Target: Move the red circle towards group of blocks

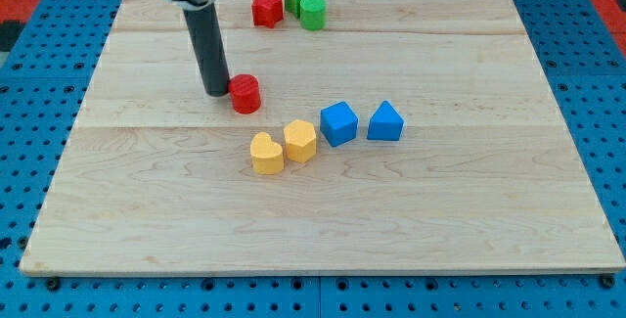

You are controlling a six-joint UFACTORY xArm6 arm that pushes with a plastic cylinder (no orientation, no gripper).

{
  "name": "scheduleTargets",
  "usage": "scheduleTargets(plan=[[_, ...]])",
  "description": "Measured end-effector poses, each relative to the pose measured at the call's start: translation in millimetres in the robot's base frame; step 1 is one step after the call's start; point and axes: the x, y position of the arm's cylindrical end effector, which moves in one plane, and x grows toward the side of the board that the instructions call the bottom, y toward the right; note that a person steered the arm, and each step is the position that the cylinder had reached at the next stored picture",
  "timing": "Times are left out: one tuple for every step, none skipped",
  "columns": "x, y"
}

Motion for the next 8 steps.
scheduleTargets(plan=[[8.6,20.9],[-3.9,68.0],[13.2,93.0],[24.6,109.8],[3.1,130.7],[-43.4,114.0],[-89.6,96.3],[-125.2,84.7]])
